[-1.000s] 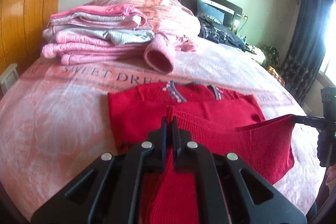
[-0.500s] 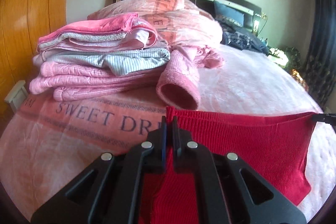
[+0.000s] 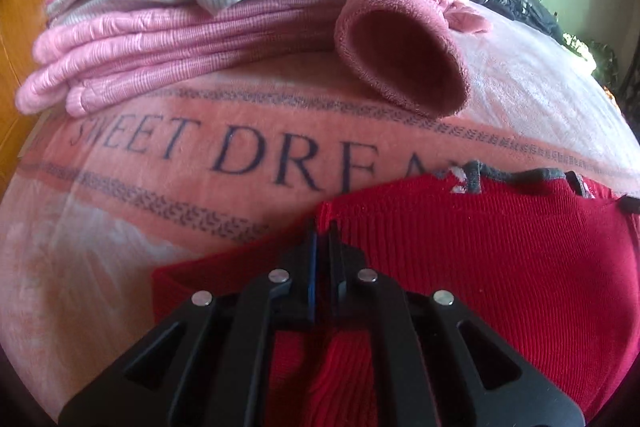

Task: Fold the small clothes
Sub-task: 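Carry the held hem over the body to the collar with both tools, then open both tools and release the hem onto the folded sweater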

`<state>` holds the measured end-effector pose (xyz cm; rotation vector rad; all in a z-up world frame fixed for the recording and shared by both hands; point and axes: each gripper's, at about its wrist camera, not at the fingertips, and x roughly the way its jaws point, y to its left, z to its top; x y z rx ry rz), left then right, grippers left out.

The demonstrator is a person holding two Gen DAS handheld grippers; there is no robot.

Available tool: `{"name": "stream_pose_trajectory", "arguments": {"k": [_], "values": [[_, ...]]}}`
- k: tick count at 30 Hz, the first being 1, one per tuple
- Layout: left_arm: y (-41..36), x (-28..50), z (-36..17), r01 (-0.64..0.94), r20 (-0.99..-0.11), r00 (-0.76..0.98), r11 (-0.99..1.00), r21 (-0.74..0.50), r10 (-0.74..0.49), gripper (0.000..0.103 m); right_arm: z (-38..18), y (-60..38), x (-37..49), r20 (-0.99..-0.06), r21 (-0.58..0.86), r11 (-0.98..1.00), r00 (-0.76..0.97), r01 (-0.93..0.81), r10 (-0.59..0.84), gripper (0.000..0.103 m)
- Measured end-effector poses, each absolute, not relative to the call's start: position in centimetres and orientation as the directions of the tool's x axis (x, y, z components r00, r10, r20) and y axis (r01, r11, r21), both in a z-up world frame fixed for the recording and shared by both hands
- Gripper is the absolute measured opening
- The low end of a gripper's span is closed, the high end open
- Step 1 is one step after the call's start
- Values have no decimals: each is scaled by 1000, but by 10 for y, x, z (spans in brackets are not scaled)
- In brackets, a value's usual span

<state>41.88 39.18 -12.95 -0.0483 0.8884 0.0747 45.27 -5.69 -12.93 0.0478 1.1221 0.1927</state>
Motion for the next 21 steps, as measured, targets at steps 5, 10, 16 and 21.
{"name": "stream_pose_trajectory", "arguments": {"k": [5, 10, 16, 21], "values": [[397, 411, -118, -94, -771, 636, 995, -19, 46, 6, -127, -58, 451, -894, 138, 982, 411, -131, 180, 18], [403, 366, -71, -98, -690, 724, 991, -88, 10, 12, -83, -83, 403, -858, 254, 954, 418, -161, 299, 32], [370, 290, -63, 61, -726, 678, 992, -107, -120, 23, -86, -99, 307, -897, 271, 939, 297, -213, 327, 36], [342, 251, -85, 133, -780, 584, 974, -184, -228, 33, -115, -116, 268, -897, 381, 917, 191, -119, 398, 41]]}}
